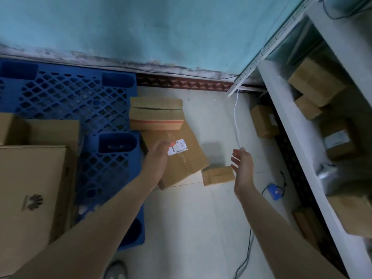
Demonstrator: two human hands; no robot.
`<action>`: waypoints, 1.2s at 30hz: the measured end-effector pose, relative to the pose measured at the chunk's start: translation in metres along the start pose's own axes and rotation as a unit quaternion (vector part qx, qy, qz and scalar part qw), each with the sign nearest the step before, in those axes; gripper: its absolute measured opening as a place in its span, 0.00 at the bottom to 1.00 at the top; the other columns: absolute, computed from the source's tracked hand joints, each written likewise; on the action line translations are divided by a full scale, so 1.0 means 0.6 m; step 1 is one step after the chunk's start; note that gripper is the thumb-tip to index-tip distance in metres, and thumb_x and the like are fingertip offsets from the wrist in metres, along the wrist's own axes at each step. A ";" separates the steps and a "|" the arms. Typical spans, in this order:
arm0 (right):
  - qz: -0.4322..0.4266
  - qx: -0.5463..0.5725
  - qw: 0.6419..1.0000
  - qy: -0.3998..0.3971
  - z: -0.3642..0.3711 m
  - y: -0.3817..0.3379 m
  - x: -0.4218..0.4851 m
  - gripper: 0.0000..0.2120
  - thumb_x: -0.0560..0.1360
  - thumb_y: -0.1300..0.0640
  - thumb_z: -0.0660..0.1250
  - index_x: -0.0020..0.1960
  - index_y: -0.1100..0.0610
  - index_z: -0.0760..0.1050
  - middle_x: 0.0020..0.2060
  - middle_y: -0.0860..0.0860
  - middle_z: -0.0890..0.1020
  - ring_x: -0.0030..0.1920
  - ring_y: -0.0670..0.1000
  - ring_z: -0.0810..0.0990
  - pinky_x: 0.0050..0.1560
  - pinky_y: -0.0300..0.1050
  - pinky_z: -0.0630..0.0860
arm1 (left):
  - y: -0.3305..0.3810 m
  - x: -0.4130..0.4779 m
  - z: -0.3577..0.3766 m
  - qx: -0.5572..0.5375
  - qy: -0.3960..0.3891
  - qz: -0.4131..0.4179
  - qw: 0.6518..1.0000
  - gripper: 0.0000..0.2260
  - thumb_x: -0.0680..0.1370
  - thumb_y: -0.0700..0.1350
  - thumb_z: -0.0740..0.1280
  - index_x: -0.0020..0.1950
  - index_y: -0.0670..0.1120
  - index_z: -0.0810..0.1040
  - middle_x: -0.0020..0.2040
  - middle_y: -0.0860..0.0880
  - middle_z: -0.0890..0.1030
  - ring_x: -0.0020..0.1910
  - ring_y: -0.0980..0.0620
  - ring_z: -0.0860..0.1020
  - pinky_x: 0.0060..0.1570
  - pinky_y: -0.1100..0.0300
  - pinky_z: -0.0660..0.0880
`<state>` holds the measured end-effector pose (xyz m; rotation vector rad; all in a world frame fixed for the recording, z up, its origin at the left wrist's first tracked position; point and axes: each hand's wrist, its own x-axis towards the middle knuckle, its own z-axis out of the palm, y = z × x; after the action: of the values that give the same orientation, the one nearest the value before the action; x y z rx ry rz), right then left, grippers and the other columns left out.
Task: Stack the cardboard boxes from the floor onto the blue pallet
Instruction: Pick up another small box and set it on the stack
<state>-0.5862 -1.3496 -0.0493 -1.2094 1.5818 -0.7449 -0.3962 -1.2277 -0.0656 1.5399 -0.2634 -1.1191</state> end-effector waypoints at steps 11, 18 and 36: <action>0.090 -0.007 0.995 0.037 -0.062 0.246 0.279 0.09 0.79 0.49 0.59 0.52 0.49 0.77 0.47 0.42 0.80 0.47 0.42 0.77 0.49 0.42 0.72 | -0.255 0.162 0.219 -0.032 -0.030 -0.100 0.994 0.09 0.80 0.46 0.60 0.53 0.48 0.80 0.48 0.56 0.80 0.52 0.55 0.76 0.53 0.63 0.69; 0.133 -0.056 0.990 -0.001 -0.070 0.449 0.511 0.09 0.79 0.45 0.59 0.50 0.45 0.78 0.48 0.40 0.78 0.55 0.49 0.73 0.59 0.47 0.67 | -0.475 0.308 0.374 -0.004 -0.011 -0.155 0.988 0.16 0.83 0.51 0.56 0.68 0.50 0.73 0.59 0.58 0.72 0.59 0.60 0.68 0.57 0.66 0.60; 0.210 -0.207 0.946 -0.134 -0.073 0.610 0.710 0.37 0.77 0.31 0.53 0.75 0.56 0.65 0.70 0.57 0.72 0.67 0.58 0.72 0.69 0.57 0.67 | -0.596 0.412 0.541 -0.096 0.053 -0.143 0.984 0.12 0.79 0.45 0.60 0.59 0.57 0.74 0.62 0.49 0.75 0.56 0.53 0.77 0.53 0.62 0.76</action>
<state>-0.7686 -1.6392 -0.4966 -1.1453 1.7283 0.0332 -0.6560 -1.4946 -0.4600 1.4880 0.1396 -1.2402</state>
